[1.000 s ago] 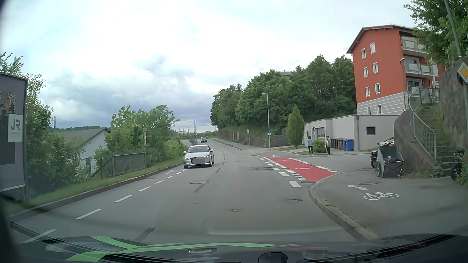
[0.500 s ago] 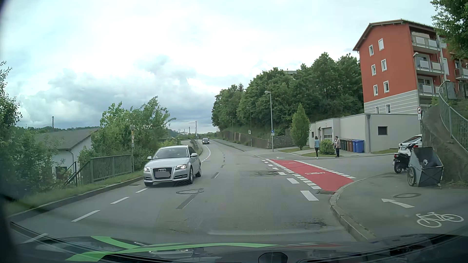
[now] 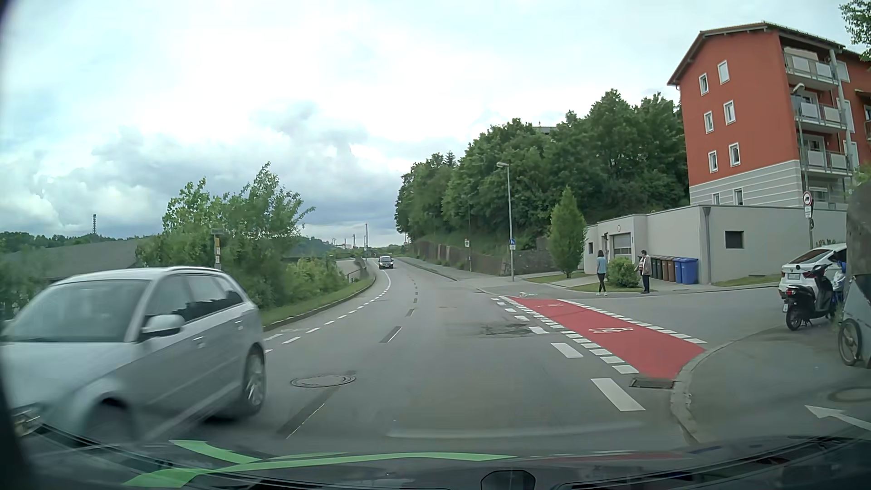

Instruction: Follow the waypoints while adhering to traffic rules and regulations

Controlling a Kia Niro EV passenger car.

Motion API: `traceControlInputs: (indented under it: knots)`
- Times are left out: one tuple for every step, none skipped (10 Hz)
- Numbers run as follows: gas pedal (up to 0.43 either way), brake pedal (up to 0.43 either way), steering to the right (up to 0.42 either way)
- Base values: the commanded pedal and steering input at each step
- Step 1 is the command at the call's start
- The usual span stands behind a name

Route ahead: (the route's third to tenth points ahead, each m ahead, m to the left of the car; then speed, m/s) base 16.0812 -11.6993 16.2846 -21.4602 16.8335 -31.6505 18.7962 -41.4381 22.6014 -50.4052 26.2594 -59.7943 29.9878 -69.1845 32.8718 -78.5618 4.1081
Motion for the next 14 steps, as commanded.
traceControlInputs:
  knots:
    - [0.000, 0.146, -0.010]
    - [0.000, 0.146, -0.010]
    - [0.000, 0.146, -0.010]
    - [0.000, 0.146, -0.010]
    - [0.000, 0.146, -0.010]
    - [0.000, 0.146, -0.010]
    - [0.000, 0.146, -0.010]
    - [0.000, 0.146, -0.010]
    - [0.000, 0.146, -0.011]
    - [0.000, 0.146, -0.010]
    - [0.000, 0.146, -0.008]
    - [0.000, 0.146, -0.001]
    - [0.000, 0.146, 0.005]
    - [0.000, 0.146, 0.014]
